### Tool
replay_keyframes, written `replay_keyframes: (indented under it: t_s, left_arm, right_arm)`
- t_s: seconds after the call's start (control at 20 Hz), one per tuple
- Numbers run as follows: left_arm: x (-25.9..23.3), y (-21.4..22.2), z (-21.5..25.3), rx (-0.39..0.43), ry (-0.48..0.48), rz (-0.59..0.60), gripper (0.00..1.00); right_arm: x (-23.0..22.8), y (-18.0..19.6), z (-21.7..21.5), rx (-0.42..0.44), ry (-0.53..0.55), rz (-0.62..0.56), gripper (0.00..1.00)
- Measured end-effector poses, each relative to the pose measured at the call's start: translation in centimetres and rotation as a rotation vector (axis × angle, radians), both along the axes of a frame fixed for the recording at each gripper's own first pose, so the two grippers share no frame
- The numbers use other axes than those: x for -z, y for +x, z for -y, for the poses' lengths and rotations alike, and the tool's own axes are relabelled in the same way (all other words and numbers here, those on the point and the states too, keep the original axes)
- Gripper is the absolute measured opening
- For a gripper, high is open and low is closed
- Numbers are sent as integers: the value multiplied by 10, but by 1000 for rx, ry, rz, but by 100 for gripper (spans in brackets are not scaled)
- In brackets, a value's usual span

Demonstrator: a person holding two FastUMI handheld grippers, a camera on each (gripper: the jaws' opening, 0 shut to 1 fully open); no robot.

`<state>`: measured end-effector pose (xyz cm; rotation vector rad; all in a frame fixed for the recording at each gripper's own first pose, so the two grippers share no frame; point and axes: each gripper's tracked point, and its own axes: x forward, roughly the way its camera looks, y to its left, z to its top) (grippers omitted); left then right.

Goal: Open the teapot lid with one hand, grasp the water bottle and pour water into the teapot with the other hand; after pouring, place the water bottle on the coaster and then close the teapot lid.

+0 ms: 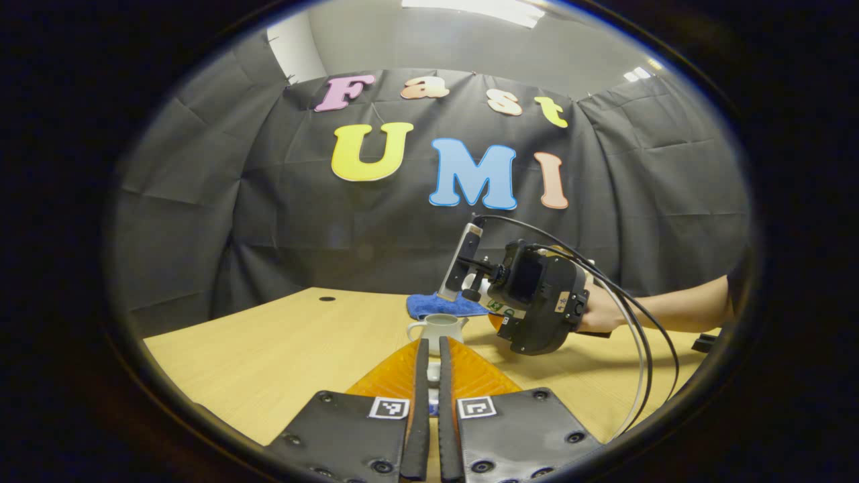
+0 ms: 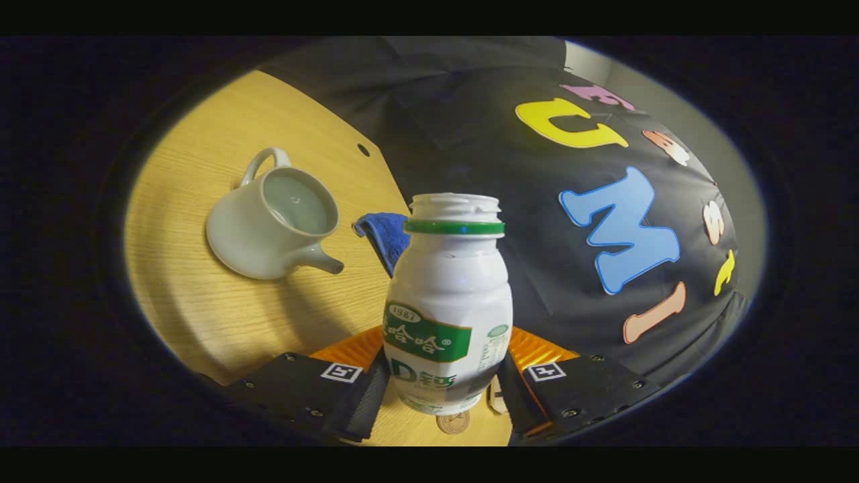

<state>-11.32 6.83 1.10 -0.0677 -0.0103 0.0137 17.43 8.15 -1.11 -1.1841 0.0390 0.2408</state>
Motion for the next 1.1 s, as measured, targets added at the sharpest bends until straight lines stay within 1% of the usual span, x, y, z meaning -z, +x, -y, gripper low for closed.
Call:
replay_keyframes:
  t_s: [0.25,0.3,0.35,0.55,0.6,0.65,0.7,0.75,0.8,0.85,0.9,0.95,1.0,1.1]
  left_arm:
    - [0,-1,-4,-6,4,2,12]
    - [1,-1,-4,-5,3,1,8]
    - [1,0,-5,-5,2,-1,12]
    - [3,0,-8,-8,1,-3,12]
    - [4,0,-8,-8,-1,-5,16]
    - [4,0,-8,-9,-2,-7,16]
    - [6,1,-7,-9,-2,-10,12]
    - [6,1,-7,-8,-1,-12,12]
    - [6,1,-7,-7,0,-13,8]
    - [4,1,-6,-6,2,-13,8]
    - [6,1,-6,-5,4,-13,12]
    - [6,1,-6,-6,7,-14,8]
    - [8,1,-7,-6,9,-16,12]
    - [7,1,-7,-8,10,-17,12]
  right_arm:
    - [2,7,-9,-21,-105,33,74]
    - [1,8,-10,-25,-125,38,74]
    - [-1,10,-10,-27,-147,47,74]
    - [-2,13,-12,-42,-218,72,74]
    - [-4,13,-13,-46,-238,82,74]
    - [-5,13,-13,-50,-256,90,74]
    - [-6,14,-13,-53,-270,96,74]
    - [-6,14,-14,-58,-279,99,74]
    - [-6,14,-15,-62,-285,100,74]
    - [-6,14,-16,-65,-295,99,74]
    - [-6,14,-16,-69,-307,103,74]
    - [-6,15,-17,-73,-319,107,74]
    - [-7,15,-17,-76,-330,114,75]
    - [-10,15,-18,-82,-350,128,74]
